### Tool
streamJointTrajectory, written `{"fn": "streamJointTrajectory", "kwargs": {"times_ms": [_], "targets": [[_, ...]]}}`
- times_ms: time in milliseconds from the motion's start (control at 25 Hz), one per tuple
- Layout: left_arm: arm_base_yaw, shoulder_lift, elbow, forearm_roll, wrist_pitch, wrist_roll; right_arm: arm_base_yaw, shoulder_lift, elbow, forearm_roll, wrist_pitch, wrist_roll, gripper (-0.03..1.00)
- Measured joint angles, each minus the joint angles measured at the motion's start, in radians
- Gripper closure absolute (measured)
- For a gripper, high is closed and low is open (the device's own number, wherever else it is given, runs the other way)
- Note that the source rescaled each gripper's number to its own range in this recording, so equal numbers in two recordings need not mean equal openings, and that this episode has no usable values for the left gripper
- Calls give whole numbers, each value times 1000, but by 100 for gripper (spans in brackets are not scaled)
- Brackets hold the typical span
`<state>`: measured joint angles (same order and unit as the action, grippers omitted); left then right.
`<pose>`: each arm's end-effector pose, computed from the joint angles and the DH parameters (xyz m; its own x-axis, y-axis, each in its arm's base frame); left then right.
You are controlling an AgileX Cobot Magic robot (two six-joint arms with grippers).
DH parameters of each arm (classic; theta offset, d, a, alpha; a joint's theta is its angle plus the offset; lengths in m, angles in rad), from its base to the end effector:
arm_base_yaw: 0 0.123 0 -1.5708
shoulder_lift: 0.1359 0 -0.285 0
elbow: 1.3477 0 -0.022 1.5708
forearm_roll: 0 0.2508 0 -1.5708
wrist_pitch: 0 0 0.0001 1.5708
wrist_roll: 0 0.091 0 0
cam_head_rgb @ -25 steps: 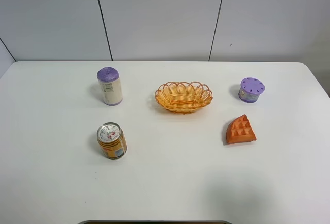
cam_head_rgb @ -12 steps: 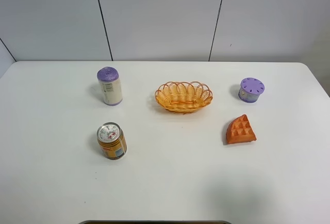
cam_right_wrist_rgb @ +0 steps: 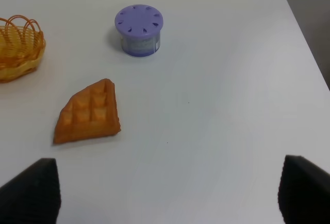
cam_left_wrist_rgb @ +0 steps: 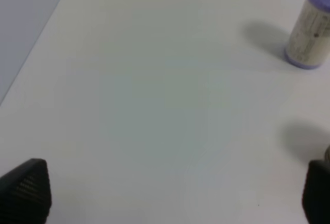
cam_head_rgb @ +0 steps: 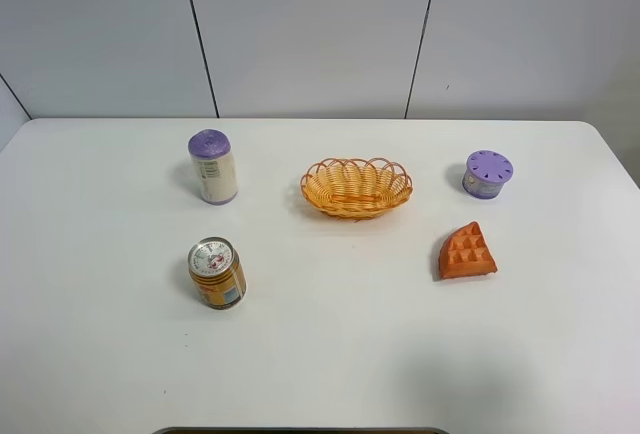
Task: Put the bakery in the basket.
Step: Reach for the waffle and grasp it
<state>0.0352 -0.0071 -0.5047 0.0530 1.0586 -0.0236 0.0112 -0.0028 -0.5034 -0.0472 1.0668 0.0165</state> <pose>-0.0066 0.0040 0.2788 -0.4430 -0.0132 -0.8964 -0.0755 0.9969 0.0226 -0.0059 -0.0038 0.2778 -0.4556 -0.0114 -0.8901 0.0227 0.9994 -0.0244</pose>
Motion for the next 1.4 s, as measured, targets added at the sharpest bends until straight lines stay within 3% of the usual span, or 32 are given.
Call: {"fn": "streamJointTrajectory", "kwargs": {"times_ms": [760,1400], "targets": [[0,0,0,0,0,0,0,9,-41,-1,0,8,47],[0,0,0,0,0,0,0,500,-212,2,-86,51,47]]}}
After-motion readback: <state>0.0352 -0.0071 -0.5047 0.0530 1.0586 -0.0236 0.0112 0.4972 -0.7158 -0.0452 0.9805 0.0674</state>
